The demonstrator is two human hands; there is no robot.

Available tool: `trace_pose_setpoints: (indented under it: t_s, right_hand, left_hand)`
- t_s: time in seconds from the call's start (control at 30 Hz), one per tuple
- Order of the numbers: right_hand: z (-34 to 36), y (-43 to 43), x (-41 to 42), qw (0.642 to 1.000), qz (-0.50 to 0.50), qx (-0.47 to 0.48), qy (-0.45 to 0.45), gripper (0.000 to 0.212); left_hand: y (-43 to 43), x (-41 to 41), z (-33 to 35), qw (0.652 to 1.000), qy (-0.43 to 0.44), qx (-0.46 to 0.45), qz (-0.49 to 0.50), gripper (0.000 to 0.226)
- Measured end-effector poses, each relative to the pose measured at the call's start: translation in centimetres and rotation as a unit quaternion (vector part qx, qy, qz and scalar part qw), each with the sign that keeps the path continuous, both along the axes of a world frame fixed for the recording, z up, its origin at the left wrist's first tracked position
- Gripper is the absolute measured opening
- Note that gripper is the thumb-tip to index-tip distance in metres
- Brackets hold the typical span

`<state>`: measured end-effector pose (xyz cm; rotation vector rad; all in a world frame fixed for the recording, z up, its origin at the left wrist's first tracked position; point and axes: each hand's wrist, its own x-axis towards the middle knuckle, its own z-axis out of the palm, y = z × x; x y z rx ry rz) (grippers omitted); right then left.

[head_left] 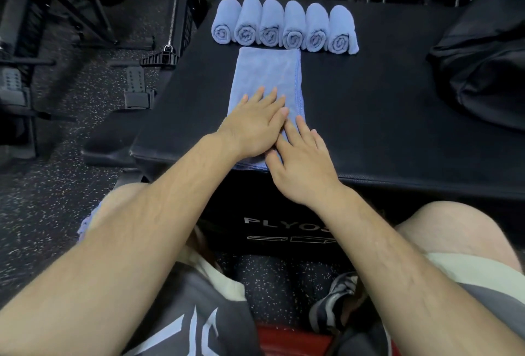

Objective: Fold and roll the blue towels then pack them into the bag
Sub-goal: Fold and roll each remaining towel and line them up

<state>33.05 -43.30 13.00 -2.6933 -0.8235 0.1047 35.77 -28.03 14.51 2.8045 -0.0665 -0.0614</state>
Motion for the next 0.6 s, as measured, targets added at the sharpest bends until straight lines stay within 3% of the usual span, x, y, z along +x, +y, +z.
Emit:
trace_pose_setpoints:
  t_s: [0.13, 0.27, 0.47, 0.6]
  right_hand:
    - [-0.1, -0.3, 0.0, 1.000, 0.011, 0.001, -0.009, 0.053]
    - [-0.5, -1.8, -1.0, 0.993, 0.036, 0.112, -0.030, 0.044]
    - [-1.9, -3.9, -1.8, 0.985, 0.120, 0.020, -0.121, 0.061]
    - [-1.8, -4.8, -0.5, 0.970, 0.170, 0.000, -0.172, 0.058]
  left_hand:
    - [0.2, -3.3, -0.6, 1.000, -0.014, 0.007, -0.008, 0.057]
    - [1.3, -6.3, -1.4, 0.995, -0.082, 0.045, -0.018, 0.074]
    - [3.0, -9.4, -2.7, 0.989, -0.099, 0.074, -0.087, 0.083]
    - [4.3, -11.1, -3.4, 0.971, -0.178, 0.088, -0.130, 0.063]
